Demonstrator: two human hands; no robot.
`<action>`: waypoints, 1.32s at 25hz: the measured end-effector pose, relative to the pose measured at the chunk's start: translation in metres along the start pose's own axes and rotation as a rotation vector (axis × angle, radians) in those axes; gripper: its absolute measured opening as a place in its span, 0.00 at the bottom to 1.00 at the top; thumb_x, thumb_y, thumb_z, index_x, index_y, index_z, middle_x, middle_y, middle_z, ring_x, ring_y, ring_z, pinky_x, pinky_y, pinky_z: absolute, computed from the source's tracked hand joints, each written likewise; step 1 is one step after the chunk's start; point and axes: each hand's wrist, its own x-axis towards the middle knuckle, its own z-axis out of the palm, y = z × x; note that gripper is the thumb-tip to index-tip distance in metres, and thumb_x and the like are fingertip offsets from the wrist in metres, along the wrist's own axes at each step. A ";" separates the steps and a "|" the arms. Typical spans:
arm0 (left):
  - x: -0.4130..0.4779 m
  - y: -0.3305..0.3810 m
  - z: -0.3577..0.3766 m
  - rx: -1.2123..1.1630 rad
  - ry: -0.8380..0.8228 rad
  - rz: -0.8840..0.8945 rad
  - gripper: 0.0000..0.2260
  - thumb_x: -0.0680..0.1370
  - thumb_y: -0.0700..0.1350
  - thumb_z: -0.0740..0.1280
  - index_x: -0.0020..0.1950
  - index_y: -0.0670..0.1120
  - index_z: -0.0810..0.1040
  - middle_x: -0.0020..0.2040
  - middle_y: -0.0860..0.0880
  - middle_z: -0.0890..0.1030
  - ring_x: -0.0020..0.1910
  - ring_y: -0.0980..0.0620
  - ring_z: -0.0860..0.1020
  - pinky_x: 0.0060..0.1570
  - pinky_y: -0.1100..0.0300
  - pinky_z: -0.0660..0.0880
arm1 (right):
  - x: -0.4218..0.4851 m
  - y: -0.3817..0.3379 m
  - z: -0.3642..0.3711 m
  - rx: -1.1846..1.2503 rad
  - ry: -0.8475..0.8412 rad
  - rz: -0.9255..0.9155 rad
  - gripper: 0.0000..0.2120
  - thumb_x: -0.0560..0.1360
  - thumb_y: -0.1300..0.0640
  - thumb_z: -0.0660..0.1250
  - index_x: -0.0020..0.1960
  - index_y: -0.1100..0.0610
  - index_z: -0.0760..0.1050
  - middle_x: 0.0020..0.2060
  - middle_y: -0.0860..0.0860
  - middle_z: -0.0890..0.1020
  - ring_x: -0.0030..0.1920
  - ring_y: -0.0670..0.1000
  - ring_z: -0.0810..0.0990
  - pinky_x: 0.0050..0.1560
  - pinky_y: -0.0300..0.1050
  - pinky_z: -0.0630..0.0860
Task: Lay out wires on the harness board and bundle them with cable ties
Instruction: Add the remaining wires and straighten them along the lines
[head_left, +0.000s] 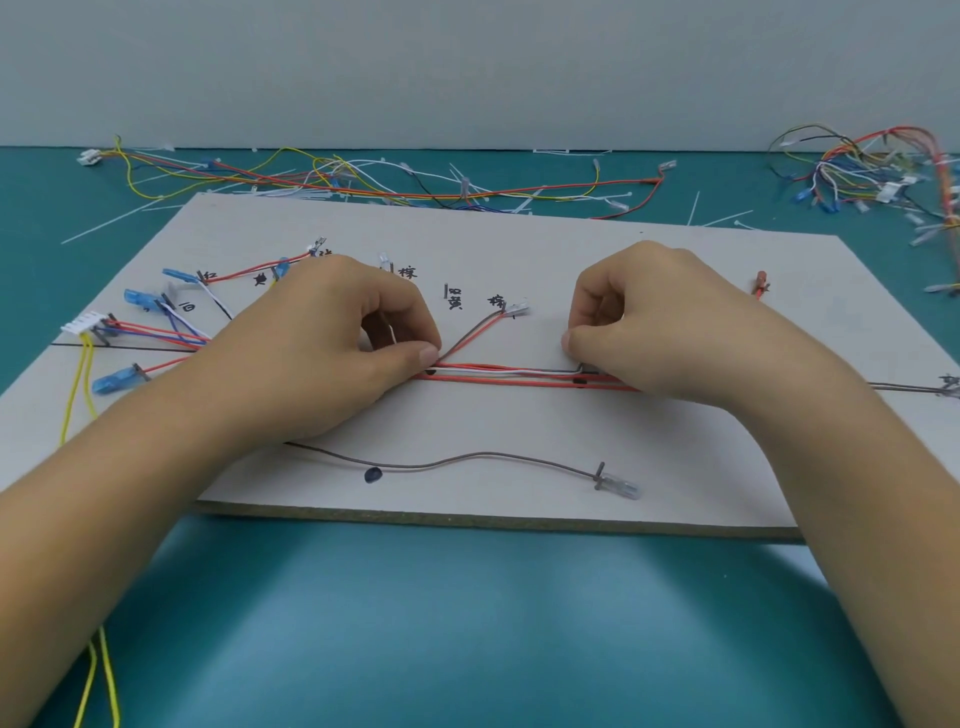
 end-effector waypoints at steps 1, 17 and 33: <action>0.000 0.000 0.000 0.012 0.000 0.005 0.05 0.76 0.45 0.74 0.43 0.55 0.85 0.40 0.64 0.82 0.36 0.66 0.77 0.34 0.75 0.69 | 0.001 0.000 0.000 0.007 0.000 0.004 0.05 0.71 0.55 0.69 0.37 0.51 0.81 0.30 0.45 0.81 0.34 0.47 0.80 0.31 0.39 0.68; 0.001 0.007 0.008 0.098 0.047 0.005 0.04 0.75 0.44 0.75 0.45 0.53 0.88 0.39 0.58 0.83 0.40 0.64 0.78 0.38 0.71 0.68 | 0.001 0.000 -0.011 0.037 -0.042 0.026 0.06 0.71 0.59 0.70 0.36 0.55 0.81 0.21 0.42 0.78 0.21 0.38 0.73 0.14 0.30 0.60; -0.015 0.015 -0.056 0.044 -0.130 0.149 0.14 0.77 0.58 0.61 0.58 0.67 0.82 0.52 0.69 0.83 0.52 0.69 0.82 0.49 0.58 0.78 | -0.013 -0.014 -0.010 -0.020 0.138 -0.115 0.05 0.72 0.53 0.69 0.39 0.47 0.82 0.34 0.39 0.82 0.35 0.37 0.79 0.35 0.39 0.70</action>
